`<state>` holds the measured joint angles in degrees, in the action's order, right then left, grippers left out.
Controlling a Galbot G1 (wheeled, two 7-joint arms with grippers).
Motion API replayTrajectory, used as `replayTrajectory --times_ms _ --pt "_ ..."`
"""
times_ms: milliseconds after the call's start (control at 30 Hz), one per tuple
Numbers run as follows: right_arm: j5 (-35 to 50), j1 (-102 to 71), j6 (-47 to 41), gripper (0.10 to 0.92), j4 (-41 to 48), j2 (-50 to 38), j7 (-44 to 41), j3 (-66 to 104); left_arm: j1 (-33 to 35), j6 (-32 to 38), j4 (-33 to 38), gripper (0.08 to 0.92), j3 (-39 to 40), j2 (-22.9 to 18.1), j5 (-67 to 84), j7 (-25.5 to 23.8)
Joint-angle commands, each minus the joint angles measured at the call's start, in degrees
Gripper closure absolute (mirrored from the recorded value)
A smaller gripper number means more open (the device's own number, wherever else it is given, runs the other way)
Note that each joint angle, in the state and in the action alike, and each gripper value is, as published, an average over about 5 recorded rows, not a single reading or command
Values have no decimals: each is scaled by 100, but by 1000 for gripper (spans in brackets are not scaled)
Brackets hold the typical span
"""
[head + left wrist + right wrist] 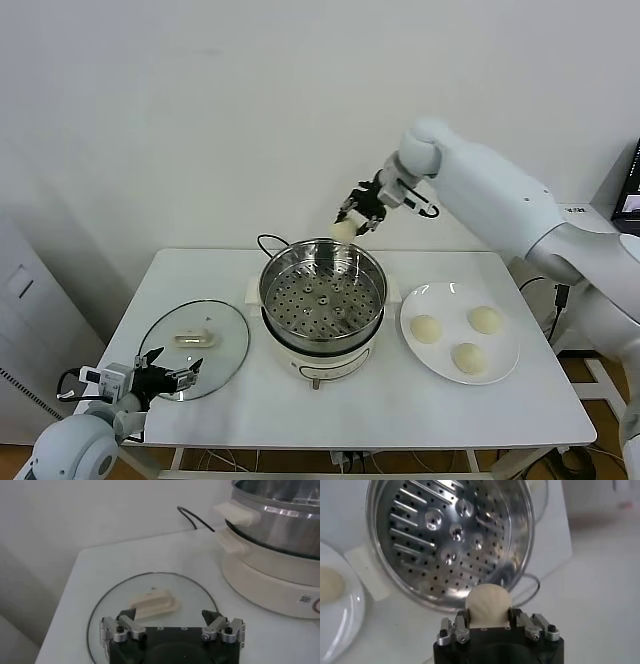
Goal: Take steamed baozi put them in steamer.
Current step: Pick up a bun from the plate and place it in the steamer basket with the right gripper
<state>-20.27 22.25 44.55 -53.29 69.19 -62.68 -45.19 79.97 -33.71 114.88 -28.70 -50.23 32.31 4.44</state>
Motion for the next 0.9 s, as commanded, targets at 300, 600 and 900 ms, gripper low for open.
replayTrajectory --times_ms 300,600,900 --pt "-1819 -990 545 541 -210 513 -81 336 -33 -47 17 177 5 6 -4 9" --pt "-2161 -1164 545 539 -88 578 -32 595 -33 -50 18 177 2 37 3 2" --pt "-1723 -1055 545 321 8 551 133 553 -27 -47 46 177 -20 52 31 -9"
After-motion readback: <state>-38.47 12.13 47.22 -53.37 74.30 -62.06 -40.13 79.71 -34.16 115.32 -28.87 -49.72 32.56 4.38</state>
